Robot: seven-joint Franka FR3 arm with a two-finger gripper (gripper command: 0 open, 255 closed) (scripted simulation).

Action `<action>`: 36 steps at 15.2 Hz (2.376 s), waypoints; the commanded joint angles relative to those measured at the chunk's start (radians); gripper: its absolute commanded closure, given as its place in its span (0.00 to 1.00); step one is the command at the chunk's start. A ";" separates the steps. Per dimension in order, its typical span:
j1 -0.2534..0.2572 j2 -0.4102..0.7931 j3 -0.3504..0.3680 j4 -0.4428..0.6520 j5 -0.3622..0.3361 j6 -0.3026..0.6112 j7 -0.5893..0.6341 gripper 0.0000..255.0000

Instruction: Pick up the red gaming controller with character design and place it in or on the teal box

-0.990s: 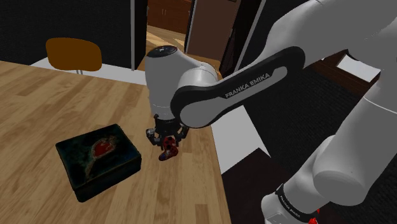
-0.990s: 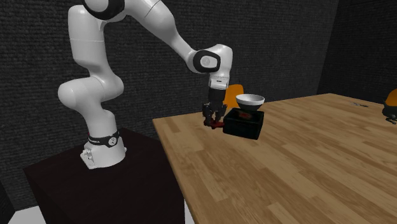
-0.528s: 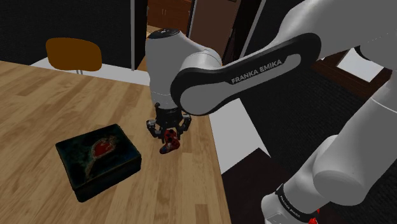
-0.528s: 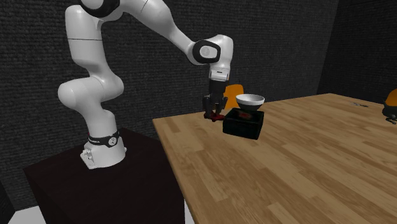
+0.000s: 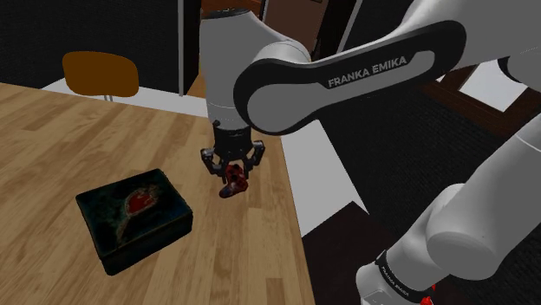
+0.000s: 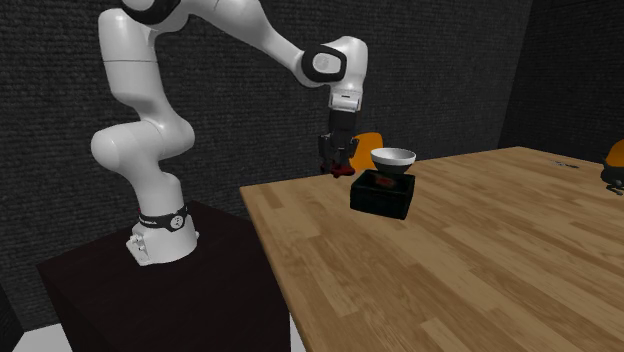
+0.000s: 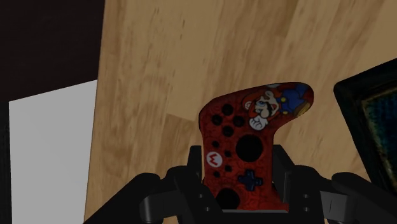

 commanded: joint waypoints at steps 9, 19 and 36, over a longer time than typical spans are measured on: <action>0.090 0.283 0.036 0.365 -0.141 -0.153 0.154 1.00; 0.351 0.713 -0.016 1.002 -0.307 -0.407 0.239 1.00; 0.326 0.748 -0.028 0.851 -0.328 -0.234 0.274 1.00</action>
